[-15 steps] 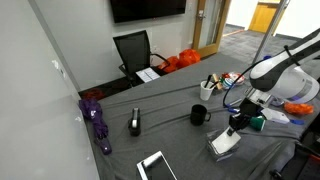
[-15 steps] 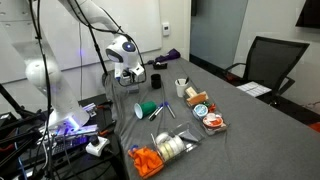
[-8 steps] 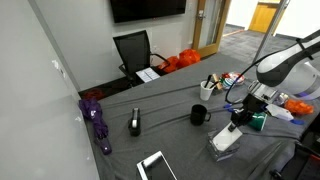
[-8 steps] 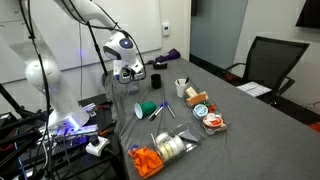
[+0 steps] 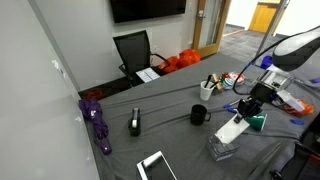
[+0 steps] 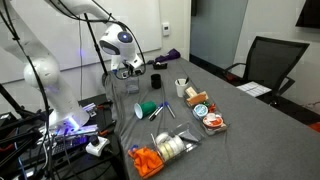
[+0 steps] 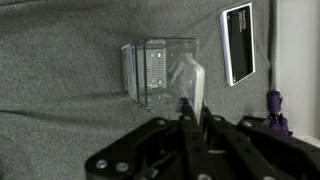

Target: Remove the white object from the clear case on the left and put it on the table

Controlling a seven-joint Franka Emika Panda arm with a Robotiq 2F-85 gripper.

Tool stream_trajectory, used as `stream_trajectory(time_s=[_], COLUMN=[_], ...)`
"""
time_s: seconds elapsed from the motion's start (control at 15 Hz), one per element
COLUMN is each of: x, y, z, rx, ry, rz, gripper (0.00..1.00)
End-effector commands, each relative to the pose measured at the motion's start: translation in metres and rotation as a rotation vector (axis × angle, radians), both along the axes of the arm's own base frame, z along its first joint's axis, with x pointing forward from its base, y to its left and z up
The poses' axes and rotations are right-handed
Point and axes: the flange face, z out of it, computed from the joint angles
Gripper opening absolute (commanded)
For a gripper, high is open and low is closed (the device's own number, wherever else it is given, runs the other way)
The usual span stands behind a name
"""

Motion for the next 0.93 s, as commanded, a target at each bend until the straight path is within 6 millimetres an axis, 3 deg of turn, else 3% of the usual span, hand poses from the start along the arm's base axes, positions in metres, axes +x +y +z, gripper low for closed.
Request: stream_trajectory(time_s=[0.0,0.33,0.87], x=[-0.005,-0.001,0.016], y=[-0.026,-0.056,-0.076], z=[0.035,0.075,0.100], rx=[0.080,0.113,0.002], ry=[0.003,-0.108,-0.206], rz=[-0.049,-0.165,-0.427], gripper=[0.02,0.02,0.02])
